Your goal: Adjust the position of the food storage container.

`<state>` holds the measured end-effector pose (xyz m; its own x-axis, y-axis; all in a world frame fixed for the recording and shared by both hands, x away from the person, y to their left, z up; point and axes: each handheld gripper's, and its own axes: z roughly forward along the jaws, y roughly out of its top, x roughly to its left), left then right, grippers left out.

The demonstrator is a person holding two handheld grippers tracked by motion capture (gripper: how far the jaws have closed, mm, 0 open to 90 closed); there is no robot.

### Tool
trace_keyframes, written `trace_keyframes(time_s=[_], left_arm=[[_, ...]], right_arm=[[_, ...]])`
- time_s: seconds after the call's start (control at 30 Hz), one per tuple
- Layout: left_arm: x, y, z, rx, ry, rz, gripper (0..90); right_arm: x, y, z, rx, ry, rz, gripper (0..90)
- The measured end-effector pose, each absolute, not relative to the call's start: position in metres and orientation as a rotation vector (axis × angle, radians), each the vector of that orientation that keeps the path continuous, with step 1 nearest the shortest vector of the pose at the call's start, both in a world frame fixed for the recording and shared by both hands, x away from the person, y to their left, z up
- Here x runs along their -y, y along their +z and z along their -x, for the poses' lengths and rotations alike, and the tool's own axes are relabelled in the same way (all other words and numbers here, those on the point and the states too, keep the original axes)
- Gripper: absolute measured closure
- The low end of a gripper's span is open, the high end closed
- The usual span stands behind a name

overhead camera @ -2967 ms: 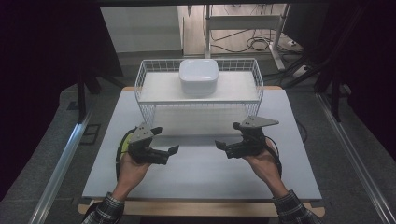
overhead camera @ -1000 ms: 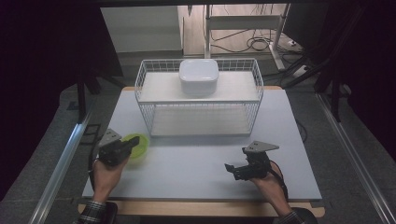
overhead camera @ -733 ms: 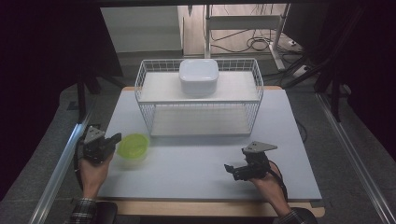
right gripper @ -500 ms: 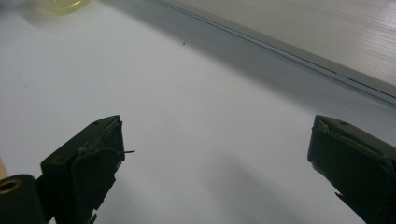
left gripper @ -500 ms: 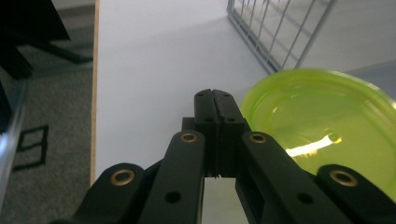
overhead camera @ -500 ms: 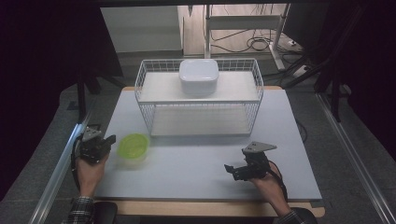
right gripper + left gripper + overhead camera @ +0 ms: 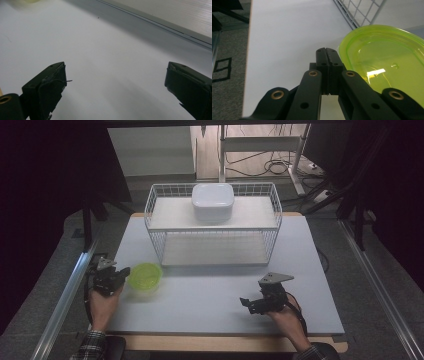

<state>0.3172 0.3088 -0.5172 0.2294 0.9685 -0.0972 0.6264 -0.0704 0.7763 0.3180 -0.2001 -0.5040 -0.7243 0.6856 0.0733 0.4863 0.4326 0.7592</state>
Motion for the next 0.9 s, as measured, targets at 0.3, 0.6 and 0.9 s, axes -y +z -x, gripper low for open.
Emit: trace_keyframes(time_s=[0.3,0.6,0.9], left_arm=[[-0.283,-0.517,-0.318,-1.425,0.541,-1.820,89.7],[-0.253,-0.515,-0.317,-1.352,0.443,-1.856,89.7],[-0.256,-0.518,-0.316,-1.321,0.419,-1.931,88.6]], right_arm=[[0.199,-0.506,-0.318,-2.455,1.154,-1.021,4.2],[0.198,-0.507,-0.318,-2.462,1.144,-1.020,4.2],[0.199,-0.507,-0.318,-2.461,1.142,-1.021,4.2]])
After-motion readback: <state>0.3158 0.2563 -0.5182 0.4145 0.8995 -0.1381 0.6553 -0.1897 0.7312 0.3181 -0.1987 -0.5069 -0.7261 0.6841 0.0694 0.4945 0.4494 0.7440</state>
